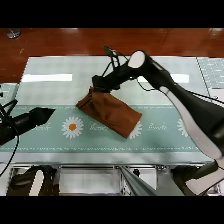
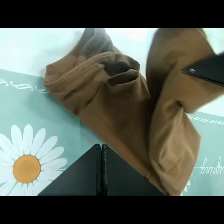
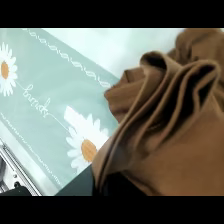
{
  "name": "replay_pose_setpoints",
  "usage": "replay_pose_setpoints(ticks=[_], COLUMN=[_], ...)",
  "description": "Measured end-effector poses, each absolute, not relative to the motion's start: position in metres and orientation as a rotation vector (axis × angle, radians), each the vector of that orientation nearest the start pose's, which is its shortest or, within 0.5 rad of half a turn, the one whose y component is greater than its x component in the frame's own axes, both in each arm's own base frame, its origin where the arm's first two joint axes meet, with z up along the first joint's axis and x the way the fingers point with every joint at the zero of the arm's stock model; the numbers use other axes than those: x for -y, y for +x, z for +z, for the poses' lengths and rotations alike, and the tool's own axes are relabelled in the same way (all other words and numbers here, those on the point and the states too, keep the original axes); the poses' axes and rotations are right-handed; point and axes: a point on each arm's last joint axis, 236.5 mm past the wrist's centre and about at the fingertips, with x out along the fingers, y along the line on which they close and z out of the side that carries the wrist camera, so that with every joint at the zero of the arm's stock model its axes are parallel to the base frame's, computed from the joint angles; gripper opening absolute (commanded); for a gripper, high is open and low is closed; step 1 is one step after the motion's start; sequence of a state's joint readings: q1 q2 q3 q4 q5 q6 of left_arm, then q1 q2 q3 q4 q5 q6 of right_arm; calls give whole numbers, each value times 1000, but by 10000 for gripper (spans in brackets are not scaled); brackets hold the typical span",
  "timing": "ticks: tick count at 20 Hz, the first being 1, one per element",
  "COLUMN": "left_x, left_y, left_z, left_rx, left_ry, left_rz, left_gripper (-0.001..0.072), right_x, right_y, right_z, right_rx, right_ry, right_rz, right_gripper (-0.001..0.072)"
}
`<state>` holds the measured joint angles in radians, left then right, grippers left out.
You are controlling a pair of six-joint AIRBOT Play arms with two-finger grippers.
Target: Fold the shirts.
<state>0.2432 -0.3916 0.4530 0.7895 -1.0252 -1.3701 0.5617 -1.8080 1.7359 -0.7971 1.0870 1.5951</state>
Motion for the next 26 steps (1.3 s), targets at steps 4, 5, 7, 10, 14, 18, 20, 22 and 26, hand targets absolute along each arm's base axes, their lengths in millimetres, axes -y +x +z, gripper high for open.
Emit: replay_pose_setpoints(ticks=[4, 5, 7, 10, 14, 18, 20, 22, 26], left_x=[81, 81, 79, 78, 78, 78, 78, 78, 78], left_y=[255, 256, 257, 259, 259, 259, 259, 259, 260], left_z=[62, 59, 55, 50, 47, 46, 46, 46, 43], left_rx=[-798, -803, -814, -830, -840, -843, -844, -843, -850], left_ry=[-629, -635, -645, -654, -658, -657, -656, -654, -658], left_rz=[-263, -259, -250, -243, -241, -242, -242, -243, -239], left_gripper=[21, 21, 21, 21, 21, 21, 21, 21, 21], right_x=[-446, -452, -454, -424, -315, -194, -159, -146, -166], right_y=[398, 401, 407, 425, 434, 405, 373, 333, 269], right_z=[25, 22, 22, 40, 88, 103, 83, 43, -32], right_rx=[-1328, -1327, -1320, -1302, -1291, -1260, -1229, -1215, -1233], right_ry=[466, 480, 496, 500, 344, 219, 290, 433, 758], right_rz=[877, 882, 888, 890, 818, 522, 373, 255, 177], right_gripper=[592, 619, 618, 618, 618, 618, 618, 617, 617])
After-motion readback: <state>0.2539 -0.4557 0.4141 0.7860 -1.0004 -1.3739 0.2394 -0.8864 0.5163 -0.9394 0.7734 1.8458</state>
